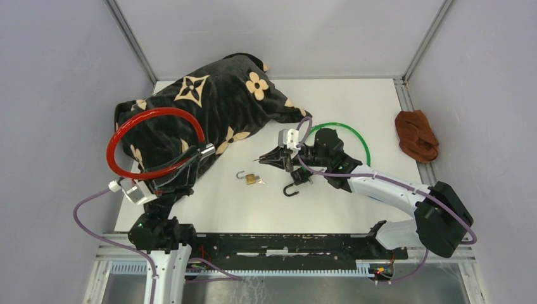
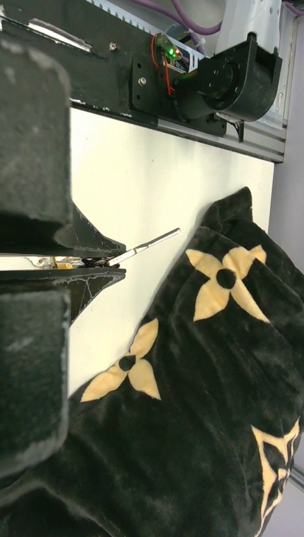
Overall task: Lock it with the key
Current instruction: Lock the lock, then place the lock at the center of the board.
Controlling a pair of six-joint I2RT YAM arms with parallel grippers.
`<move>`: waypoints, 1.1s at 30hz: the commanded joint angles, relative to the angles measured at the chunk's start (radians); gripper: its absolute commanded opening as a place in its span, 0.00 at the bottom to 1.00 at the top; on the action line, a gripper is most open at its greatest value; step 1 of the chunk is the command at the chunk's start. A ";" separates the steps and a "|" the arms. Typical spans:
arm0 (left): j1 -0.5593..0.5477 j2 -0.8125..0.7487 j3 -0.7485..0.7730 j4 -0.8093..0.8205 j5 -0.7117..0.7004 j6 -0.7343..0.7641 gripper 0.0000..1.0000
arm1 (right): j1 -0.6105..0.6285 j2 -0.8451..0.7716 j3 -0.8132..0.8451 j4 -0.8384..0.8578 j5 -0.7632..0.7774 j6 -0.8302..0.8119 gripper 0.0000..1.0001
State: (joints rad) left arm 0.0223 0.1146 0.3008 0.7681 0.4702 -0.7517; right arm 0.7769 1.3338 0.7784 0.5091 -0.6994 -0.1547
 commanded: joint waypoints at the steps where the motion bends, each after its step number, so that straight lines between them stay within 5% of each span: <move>1: 0.003 -0.006 0.051 -0.120 0.021 0.084 0.02 | -0.004 -0.048 0.014 -0.007 0.013 -0.001 0.00; 6: -0.004 0.012 0.067 -0.377 0.215 0.250 0.02 | -0.007 -0.085 -0.006 -0.056 0.068 -0.012 0.00; 9: -0.007 0.031 0.108 -0.584 0.435 0.544 0.02 | -0.008 -0.110 -0.016 -0.110 0.110 -0.037 0.00; 12: -0.007 0.037 0.175 -0.983 0.581 1.065 0.02 | -0.009 -0.145 -0.030 -0.169 0.162 -0.059 0.00; 15: -0.008 0.049 0.212 -1.349 0.519 1.605 0.02 | -0.009 -0.187 -0.053 -0.219 0.232 -0.078 0.00; 17: -0.009 0.064 0.204 -1.447 0.442 1.817 0.02 | -0.010 -0.211 -0.072 -0.246 0.281 -0.092 0.00; 27: -0.048 0.169 0.080 -1.424 0.192 2.258 0.02 | -0.012 -0.224 -0.094 -0.297 0.307 -0.086 0.00; 33: -0.048 0.137 -0.001 -1.564 0.069 2.611 0.02 | -0.003 -0.182 -0.093 -0.257 0.247 -0.039 0.00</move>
State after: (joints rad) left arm -0.0238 0.2775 0.3218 -0.7197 0.6193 1.5482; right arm 0.7696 1.1313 0.6891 0.2020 -0.4210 -0.2317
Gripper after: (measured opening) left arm 0.206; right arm 0.037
